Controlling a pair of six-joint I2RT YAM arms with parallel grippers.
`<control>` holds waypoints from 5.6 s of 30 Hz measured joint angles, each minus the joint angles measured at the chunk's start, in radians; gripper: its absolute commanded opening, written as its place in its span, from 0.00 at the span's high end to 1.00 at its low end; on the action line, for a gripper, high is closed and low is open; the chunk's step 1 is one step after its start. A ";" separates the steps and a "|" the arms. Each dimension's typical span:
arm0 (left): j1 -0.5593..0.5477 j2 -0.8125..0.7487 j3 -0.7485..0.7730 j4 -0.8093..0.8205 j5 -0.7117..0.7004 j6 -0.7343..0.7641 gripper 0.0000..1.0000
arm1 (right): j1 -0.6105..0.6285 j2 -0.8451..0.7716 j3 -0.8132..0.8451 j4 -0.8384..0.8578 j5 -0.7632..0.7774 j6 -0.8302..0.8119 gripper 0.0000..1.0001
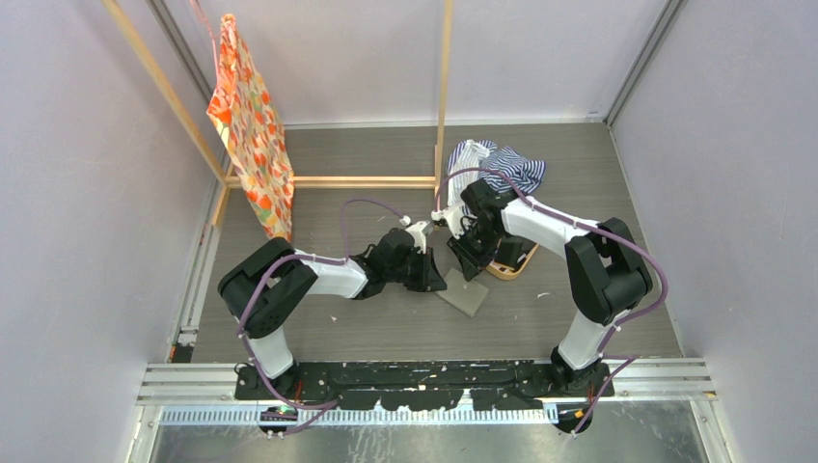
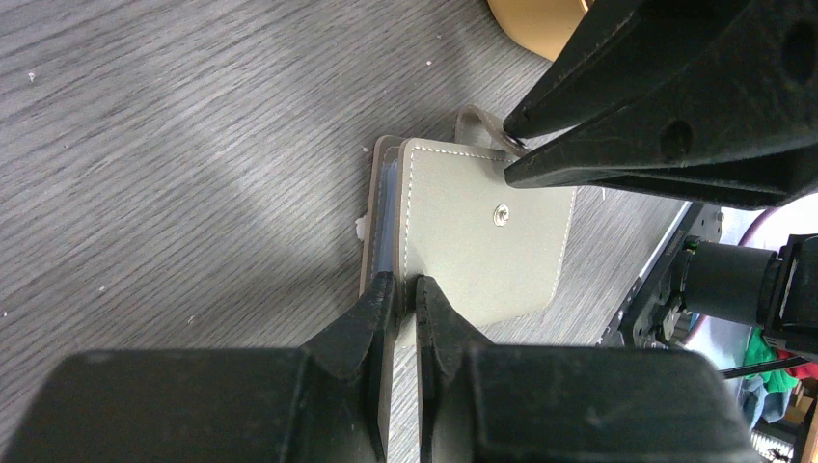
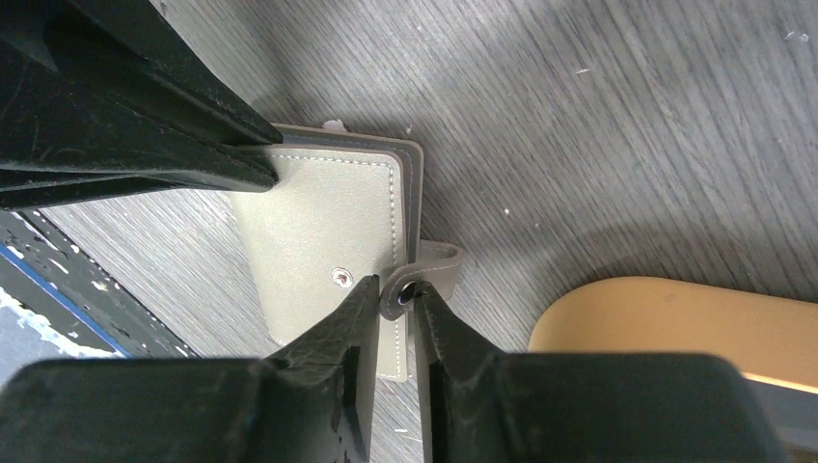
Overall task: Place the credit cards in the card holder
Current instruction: Close the card holder at the center of the board.
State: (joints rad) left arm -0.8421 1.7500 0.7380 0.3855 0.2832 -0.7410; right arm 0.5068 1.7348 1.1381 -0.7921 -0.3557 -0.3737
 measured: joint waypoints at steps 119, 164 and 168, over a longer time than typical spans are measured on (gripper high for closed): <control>0.005 -0.027 -0.040 -0.008 0.005 -0.119 0.92 | 0.191 -0.097 -0.084 0.034 0.164 0.015 0.97; 0.006 -0.042 -0.064 0.003 0.004 -0.138 0.92 | 0.216 -0.092 -0.087 0.059 0.163 0.044 0.70; 0.006 -0.042 -0.064 0.006 0.005 -0.125 0.92 | 0.196 -0.091 -0.087 0.044 0.106 0.026 0.67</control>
State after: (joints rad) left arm -0.8360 1.7084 0.6743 0.3916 0.2882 -0.8658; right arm 0.7029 1.6436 1.0508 -0.7483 -0.2501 -0.3473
